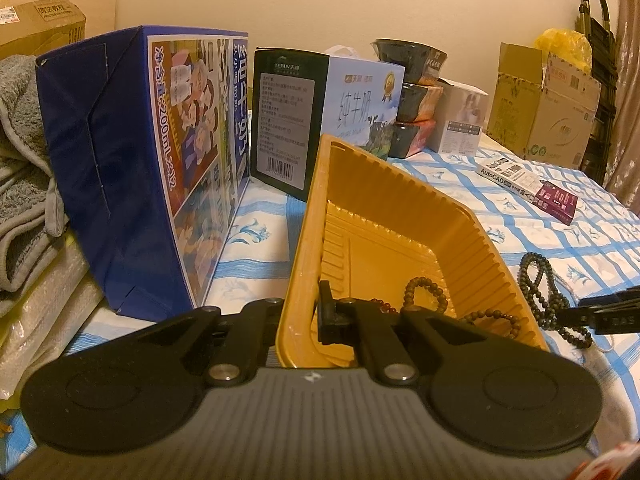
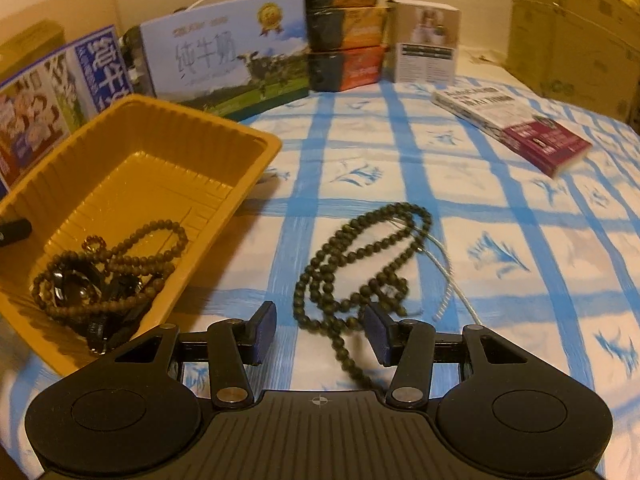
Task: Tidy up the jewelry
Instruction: 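Grasp the dark green bead strand on the bed with the right tool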
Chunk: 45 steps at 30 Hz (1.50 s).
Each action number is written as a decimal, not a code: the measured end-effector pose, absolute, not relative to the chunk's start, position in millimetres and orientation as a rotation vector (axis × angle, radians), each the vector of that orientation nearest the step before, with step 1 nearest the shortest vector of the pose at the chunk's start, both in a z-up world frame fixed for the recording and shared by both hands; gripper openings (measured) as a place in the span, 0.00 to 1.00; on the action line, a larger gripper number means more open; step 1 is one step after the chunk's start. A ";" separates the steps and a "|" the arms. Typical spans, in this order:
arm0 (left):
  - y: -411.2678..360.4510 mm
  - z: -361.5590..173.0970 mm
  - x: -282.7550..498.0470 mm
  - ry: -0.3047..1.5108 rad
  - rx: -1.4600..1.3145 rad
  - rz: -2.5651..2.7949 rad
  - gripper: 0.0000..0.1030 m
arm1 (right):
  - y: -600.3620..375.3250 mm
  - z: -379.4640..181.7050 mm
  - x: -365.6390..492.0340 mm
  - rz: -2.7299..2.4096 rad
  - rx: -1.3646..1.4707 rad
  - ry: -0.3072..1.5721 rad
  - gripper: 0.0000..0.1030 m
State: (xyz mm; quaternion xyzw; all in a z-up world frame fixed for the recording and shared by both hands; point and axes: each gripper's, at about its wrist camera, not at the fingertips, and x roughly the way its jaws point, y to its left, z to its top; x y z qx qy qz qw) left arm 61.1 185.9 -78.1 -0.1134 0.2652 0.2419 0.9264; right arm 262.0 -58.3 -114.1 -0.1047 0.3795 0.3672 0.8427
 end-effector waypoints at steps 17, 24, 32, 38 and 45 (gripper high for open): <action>186.7 -79.0 60.9 0.550 -0.235 0.498 0.05 | -40.8 -129.0 263.0 0.829 -0.270 0.799 0.00; 186.8 -78.7 61.1 0.548 -0.238 0.497 0.05 | -70.0 -95.0 229.1 0.900 -0.172 0.751 0.00; 187.0 -77.4 61.2 0.547 -0.239 0.496 0.05 | -69.8 -96.5 245.3 0.821 -0.148 0.791 0.09; 188.2 -79.0 61.4 0.556 -0.240 0.499 0.05 | -56.5 -118.5 261.4 0.817 -0.198 0.806 0.28; 188.8 -79.6 62.3 0.560 -0.239 0.498 0.05 | -33.2 -140.9 275.9 0.802 -0.254 0.830 0.28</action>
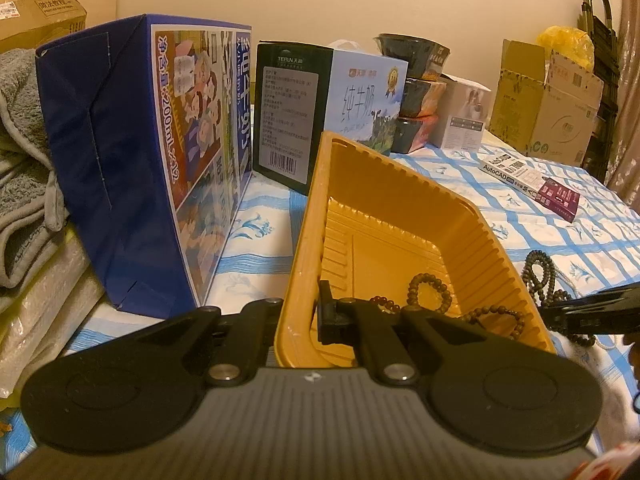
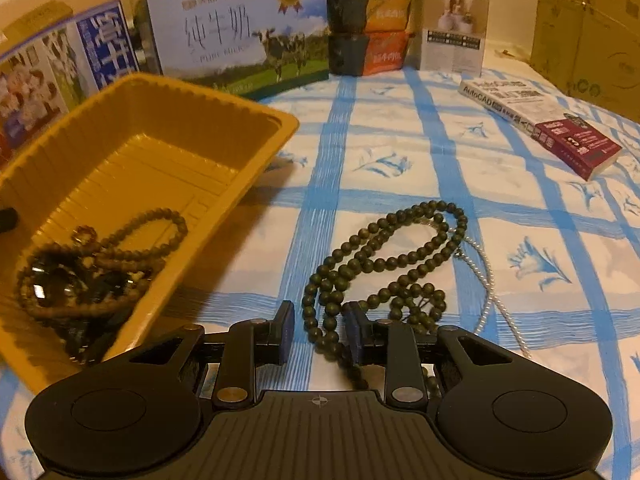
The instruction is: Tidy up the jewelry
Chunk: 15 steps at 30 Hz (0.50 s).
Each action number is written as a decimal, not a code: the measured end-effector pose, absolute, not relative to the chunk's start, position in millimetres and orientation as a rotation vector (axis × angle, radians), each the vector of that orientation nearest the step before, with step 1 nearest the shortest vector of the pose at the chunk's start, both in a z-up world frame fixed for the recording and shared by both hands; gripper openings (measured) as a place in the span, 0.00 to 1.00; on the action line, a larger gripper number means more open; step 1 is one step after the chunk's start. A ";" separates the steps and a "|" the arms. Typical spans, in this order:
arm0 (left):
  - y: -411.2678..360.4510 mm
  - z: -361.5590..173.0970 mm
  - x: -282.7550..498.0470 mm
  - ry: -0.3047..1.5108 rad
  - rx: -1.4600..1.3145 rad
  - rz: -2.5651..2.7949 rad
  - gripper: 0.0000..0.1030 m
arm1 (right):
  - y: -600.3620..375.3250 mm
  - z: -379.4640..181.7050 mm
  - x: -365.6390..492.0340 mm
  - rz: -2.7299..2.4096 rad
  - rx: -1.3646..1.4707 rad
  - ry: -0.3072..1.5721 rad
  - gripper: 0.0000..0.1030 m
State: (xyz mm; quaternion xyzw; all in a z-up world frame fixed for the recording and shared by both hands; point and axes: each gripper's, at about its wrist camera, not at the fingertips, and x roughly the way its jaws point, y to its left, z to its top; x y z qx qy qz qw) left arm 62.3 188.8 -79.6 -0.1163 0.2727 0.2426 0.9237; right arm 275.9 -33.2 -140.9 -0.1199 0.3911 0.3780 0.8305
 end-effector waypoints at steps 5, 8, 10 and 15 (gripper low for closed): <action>188.8 -79.8 62.5 0.559 -0.240 0.499 0.05 | -28.1 -146.8 273.3 0.804 -0.292 0.796 0.14; 188.5 -79.6 62.3 0.559 -0.239 0.496 0.05 | -28.6 -145.3 269.4 0.815 -0.308 0.784 0.13; 188.2 -80.1 62.5 0.558 -0.238 0.497 0.05 | -32.2 -141.6 266.6 0.823 -0.295 0.771 0.13; 188.0 -80.1 62.2 0.556 -0.240 0.496 0.05 | -50.3 -114.6 267.4 0.812 -0.184 0.739 0.13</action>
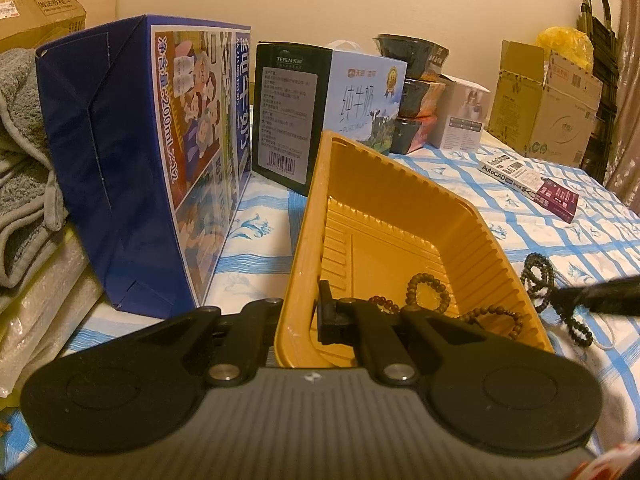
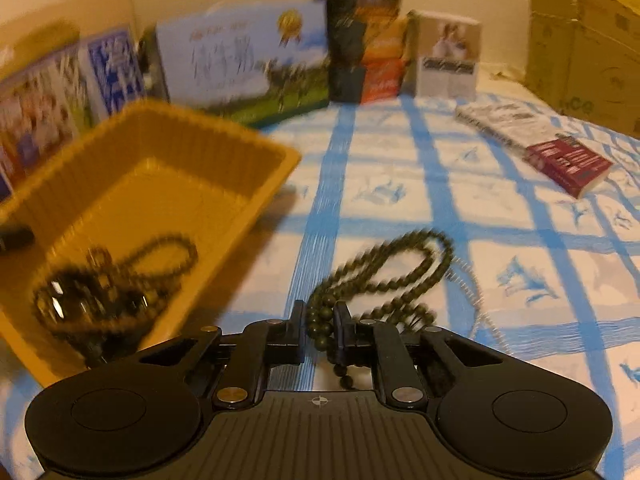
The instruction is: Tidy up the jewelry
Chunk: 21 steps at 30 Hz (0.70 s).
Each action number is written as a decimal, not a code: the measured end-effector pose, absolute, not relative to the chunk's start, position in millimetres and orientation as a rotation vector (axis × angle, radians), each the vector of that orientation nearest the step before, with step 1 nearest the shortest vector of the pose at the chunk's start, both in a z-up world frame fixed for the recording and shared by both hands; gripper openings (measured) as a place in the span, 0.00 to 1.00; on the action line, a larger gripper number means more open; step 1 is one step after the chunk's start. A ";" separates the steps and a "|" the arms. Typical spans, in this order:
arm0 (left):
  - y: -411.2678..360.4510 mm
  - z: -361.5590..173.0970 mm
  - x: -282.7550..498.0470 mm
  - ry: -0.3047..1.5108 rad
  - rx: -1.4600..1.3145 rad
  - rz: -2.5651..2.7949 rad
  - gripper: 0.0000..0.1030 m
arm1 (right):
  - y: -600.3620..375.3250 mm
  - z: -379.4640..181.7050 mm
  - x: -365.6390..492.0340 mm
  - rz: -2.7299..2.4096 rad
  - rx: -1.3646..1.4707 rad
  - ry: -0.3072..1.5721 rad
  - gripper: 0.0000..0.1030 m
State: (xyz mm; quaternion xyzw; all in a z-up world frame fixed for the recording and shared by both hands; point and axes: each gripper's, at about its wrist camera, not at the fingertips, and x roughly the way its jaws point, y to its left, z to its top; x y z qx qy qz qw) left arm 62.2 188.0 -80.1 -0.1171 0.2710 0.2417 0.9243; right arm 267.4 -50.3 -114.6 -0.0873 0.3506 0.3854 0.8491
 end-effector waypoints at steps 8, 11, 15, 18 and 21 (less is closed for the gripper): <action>186.9 -79.6 60.8 0.548 -0.244 0.497 0.05 | -89.4 -38.9 277.4 0.798 -0.036 0.628 0.13; 186.4 -78.8 60.8 0.545 -0.244 0.495 0.05 | -100.7 -12.0 276.3 0.800 -0.012 0.578 0.00; 185.9 -78.0 60.7 0.542 -0.244 0.494 0.05 | -115.2 23.5 270.1 0.812 0.005 0.509 0.00; 185.7 -77.4 60.3 0.539 -0.243 0.490 0.05 | -123.1 45.7 266.1 0.816 0.009 0.464 0.00; 185.4 -77.2 59.9 0.537 -0.242 0.488 0.05 | -127.7 55.4 264.6 0.823 0.021 0.489 0.00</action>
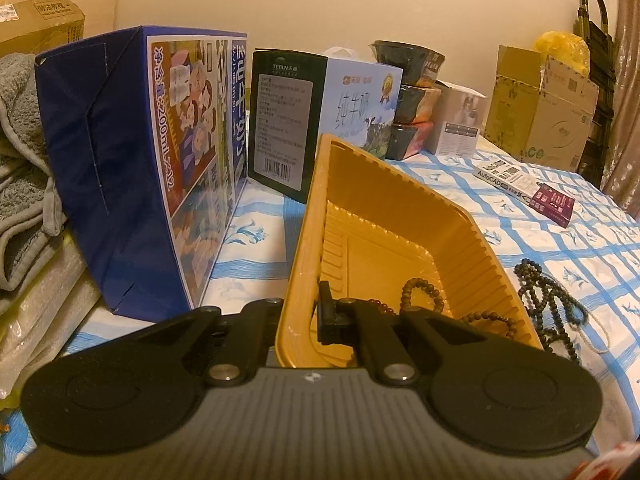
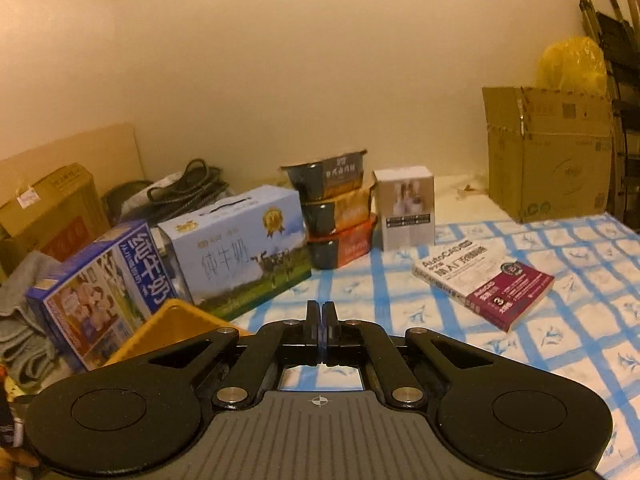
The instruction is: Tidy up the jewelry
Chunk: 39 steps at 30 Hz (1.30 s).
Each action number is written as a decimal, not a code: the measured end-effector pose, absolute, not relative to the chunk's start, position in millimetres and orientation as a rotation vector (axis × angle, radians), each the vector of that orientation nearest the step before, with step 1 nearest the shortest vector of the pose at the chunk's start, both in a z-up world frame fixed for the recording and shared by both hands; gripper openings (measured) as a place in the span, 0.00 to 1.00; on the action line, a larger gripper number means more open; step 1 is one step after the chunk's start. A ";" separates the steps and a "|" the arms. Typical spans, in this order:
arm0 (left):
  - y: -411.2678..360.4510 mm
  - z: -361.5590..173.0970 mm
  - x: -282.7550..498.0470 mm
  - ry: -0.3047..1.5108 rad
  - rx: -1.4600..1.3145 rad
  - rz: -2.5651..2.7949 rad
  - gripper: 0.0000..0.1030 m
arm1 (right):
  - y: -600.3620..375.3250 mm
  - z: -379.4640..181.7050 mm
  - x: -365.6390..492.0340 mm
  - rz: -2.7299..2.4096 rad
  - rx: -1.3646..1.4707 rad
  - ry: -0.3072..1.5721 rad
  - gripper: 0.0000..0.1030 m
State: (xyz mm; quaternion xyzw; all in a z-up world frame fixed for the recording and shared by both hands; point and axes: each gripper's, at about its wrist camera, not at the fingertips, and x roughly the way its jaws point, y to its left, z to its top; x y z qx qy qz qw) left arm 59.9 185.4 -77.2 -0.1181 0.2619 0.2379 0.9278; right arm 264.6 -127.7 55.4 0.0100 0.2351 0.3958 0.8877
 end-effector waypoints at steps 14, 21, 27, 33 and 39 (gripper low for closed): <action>189.2 -79.3 60.9 0.552 -0.249 0.487 0.05 | -91.4 -89.9 303.3 0.785 -0.082 0.813 0.70; 190.7 -81.6 63.1 0.572 -0.247 0.494 0.05 | -72.8 -125.6 350.4 0.828 -0.101 0.846 0.72; 191.8 -82.0 64.3 0.576 -0.249 0.494 0.05 | -60.9 -142.5 357.6 0.886 -0.089 0.899 0.72; 193.3 -83.0 64.6 0.574 -0.254 0.495 0.05 | -46.5 -144.8 313.2 0.963 -0.296 0.822 0.61; 193.2 -83.2 64.5 0.571 -0.255 0.495 0.05 | -43.4 -148.2 305.8 0.881 -0.281 0.802 0.23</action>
